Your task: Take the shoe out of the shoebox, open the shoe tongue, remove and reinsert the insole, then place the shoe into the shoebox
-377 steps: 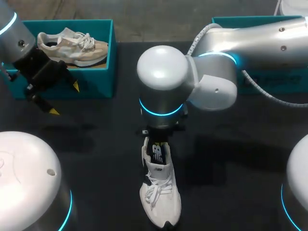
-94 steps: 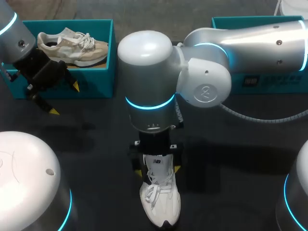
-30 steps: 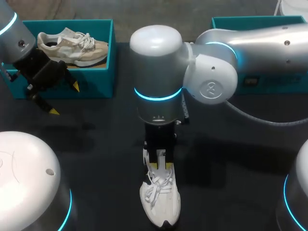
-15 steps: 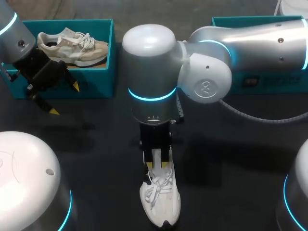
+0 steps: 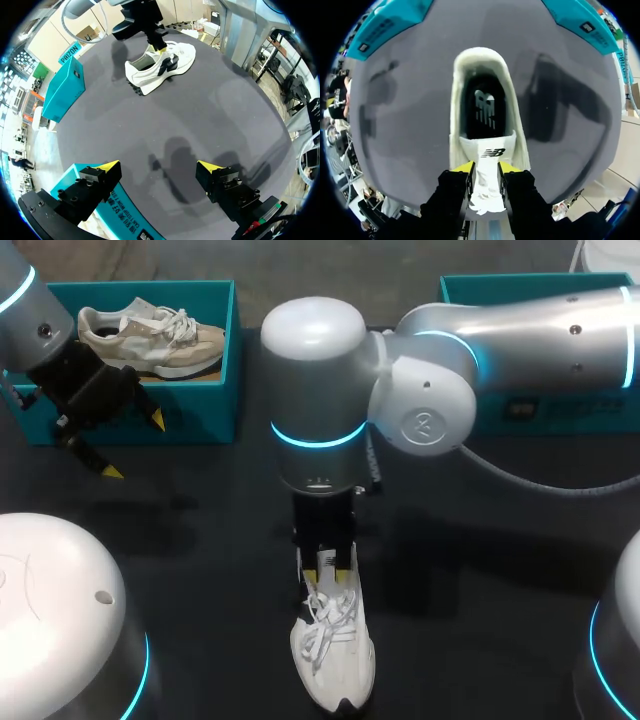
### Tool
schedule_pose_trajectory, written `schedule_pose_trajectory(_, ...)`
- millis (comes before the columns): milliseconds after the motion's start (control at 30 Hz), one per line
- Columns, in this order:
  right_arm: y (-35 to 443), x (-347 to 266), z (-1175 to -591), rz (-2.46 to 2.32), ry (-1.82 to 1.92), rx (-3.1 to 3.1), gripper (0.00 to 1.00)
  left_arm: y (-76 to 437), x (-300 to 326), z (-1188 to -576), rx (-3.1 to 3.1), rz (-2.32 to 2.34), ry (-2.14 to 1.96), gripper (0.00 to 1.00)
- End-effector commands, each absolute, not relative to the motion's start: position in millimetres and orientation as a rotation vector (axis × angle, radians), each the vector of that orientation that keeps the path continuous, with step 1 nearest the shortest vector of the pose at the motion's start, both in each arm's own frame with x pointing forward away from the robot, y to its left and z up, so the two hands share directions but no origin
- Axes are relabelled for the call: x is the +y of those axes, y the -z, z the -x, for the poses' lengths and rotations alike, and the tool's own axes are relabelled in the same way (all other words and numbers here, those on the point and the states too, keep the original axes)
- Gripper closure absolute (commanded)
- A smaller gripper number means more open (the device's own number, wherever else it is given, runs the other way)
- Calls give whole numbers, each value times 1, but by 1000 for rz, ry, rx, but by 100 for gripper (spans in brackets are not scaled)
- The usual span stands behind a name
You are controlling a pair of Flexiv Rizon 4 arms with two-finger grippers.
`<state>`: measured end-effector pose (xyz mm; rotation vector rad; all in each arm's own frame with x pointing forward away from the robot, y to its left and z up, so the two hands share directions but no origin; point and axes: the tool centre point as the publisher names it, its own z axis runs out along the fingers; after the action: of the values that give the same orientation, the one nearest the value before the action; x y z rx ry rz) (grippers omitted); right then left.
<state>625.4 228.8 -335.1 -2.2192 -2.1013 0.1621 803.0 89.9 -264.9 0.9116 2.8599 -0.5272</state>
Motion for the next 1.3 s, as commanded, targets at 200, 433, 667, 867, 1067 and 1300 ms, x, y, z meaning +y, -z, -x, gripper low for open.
schedule_pose_trajectory(200,316,231,-621,2578,-86,-1757,67,264,90,-803,2864,-913,523,0)
schedule_pose_trajectory(433,292,226,-634,2443,-17,-2010,59,264,90,-803,2864,-913,523,0)
schedule_pose_trajectory(667,277,221,-651,2058,64,-2474,0,264,90,-803,2864,-913,523,0)
schedule_pose_trajectory(867,266,214,-663,1636,231,-2670,0,264,90,-803,2864,-913,523,0)
schedule_pose_trajectory(1067,264,213,-668,1105,300,-2795,0,264,90,-803,2864,-913,523,0)
schedule_pose_trajectory(1300,264,213,-668,1105,300,-2795,0,264,90,-803,2864,-913,523,0)
